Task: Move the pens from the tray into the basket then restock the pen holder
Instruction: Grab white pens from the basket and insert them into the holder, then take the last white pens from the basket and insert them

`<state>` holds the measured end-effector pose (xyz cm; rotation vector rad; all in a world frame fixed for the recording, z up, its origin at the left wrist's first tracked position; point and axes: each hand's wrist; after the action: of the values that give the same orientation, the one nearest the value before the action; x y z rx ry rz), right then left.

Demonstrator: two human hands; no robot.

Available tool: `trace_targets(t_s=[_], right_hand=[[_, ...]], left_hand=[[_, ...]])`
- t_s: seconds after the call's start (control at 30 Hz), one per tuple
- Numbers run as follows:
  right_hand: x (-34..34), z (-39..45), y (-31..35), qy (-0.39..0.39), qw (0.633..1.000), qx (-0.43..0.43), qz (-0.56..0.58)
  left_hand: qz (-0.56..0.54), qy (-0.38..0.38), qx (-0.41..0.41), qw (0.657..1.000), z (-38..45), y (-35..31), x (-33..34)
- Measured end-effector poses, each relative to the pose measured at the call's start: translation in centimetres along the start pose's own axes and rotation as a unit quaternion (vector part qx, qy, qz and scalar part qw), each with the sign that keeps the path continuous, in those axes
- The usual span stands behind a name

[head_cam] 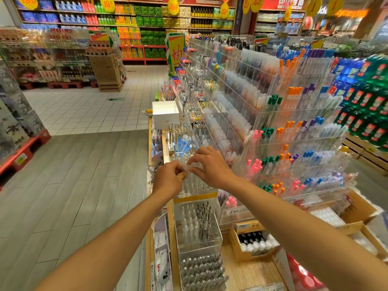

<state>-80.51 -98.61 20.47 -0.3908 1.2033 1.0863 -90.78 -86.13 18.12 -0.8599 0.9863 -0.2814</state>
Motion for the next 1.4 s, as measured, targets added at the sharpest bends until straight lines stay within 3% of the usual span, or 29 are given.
trace_targets(t_s=[0.13, 0.37, 0.5, 0.67, 0.8, 0.93, 1.17, 1.4], right_hand=[[0.0, -0.1, 0.1, 0.0, 1.0, 0.013, 0.022], [-0.7, -1.4, -0.6, -0.004, 0.986, 0.048, 0.161], [-1.8, -2.4, -1.5, -0.032, 0.972, 0.113, 0.204], [-2.7, -4.7, -3.3, -0.052, 0.92, 0.214, 0.324], [-2.8, -7.5, -4.8, -0.051, 0.894, 0.266, 0.357], [-3.9, -11.5, -6.4, -0.063, 0.859, 0.317, 0.398], [-5.9, -20.4, -8.7, -0.073, 0.801, 0.405, 0.434], [-7.6, -30.9, -11.2, -0.091, 0.737, 0.491, 0.455]], left_hand=[[0.01, 0.017, -0.015, 1.0, -0.3, 0.5, 0.3], [-0.009, 0.016, -0.071, 0.997, -1.2, 0.9, 0.6], [-0.046, 0.004, -0.11, 0.993, -1.7, 0.7, 0.3], [-0.159, 0.012, -0.131, 0.978, -3.0, -0.1, 0.4], [-0.225, 0.043, -0.128, 0.965, -3.9, -1.8, 1.0], [-0.258, 0.077, -0.107, 0.957, -4.9, -4.2, 2.5], [-0.334, 0.14, -0.149, 0.92, -8.2, -8.4, 7.2], [-0.328, 0.207, -0.16, 0.908, -13.1, -12.9, 13.8]])
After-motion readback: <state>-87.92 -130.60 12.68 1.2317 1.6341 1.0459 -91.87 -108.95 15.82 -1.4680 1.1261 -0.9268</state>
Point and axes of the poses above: each hand's wrist, its own z-axis towards the middle knuckle, its own x-axis out of the palm, y = z × x, and after that the axes turned 8 degrees about x, right-handed
